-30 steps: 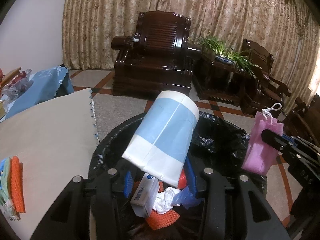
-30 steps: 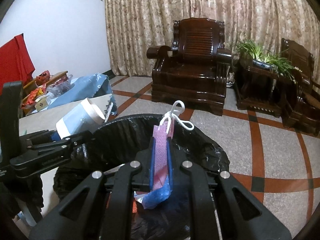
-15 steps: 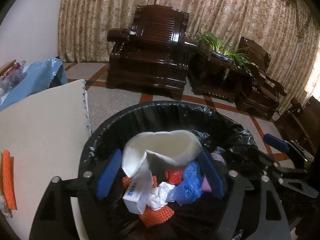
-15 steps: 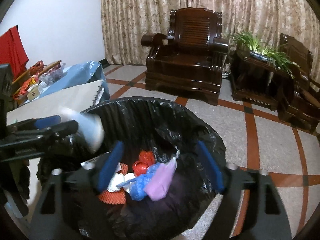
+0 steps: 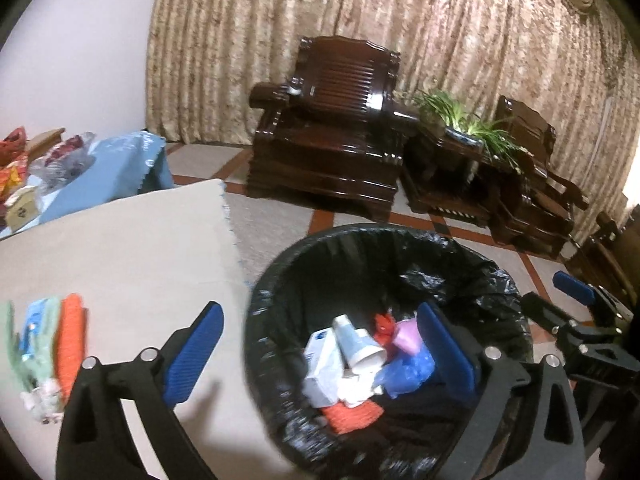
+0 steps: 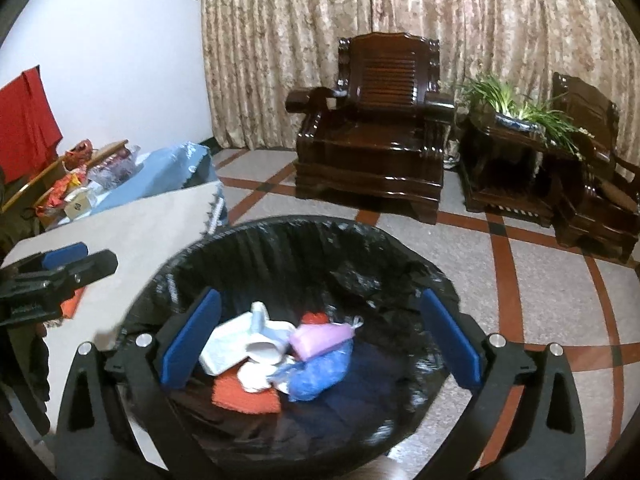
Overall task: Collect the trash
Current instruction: 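Bring both tools back over the green gloves on the table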
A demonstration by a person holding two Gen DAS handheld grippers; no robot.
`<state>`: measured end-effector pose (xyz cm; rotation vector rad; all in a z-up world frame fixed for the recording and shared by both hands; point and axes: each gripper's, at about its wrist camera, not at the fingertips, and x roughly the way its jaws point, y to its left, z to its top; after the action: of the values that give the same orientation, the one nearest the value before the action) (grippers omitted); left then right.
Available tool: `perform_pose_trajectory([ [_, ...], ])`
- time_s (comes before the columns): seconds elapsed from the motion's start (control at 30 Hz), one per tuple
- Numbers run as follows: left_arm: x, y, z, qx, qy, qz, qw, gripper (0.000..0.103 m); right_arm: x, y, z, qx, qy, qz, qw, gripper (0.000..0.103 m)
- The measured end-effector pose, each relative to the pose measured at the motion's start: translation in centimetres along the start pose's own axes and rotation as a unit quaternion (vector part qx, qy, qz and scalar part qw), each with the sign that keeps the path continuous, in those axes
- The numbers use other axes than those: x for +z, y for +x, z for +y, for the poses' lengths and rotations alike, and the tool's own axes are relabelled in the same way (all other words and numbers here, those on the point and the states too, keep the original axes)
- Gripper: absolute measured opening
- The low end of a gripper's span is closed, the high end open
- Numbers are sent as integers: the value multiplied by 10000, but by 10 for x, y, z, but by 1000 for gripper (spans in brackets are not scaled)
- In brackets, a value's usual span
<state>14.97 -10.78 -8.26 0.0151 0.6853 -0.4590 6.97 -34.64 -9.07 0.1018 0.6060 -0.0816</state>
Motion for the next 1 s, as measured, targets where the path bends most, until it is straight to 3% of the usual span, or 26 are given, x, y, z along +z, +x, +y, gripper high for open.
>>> perform_pose_trajectory([
  [0.37, -21, -54, 75, 732, -422, -169, 9963, 97, 11, -3, 72, 503, -269, -77, 9983, 98],
  [0.7, -49, -90, 148, 1481, -768, -255, 9857, 97, 9, 8, 140, 952, -534, -21, 9940, 98],
  [1.0, -72, -109, 198, 1935, -1038, -234, 9753, 97, 4, 19, 202, 1354, -842, 28, 9872, 98],
])
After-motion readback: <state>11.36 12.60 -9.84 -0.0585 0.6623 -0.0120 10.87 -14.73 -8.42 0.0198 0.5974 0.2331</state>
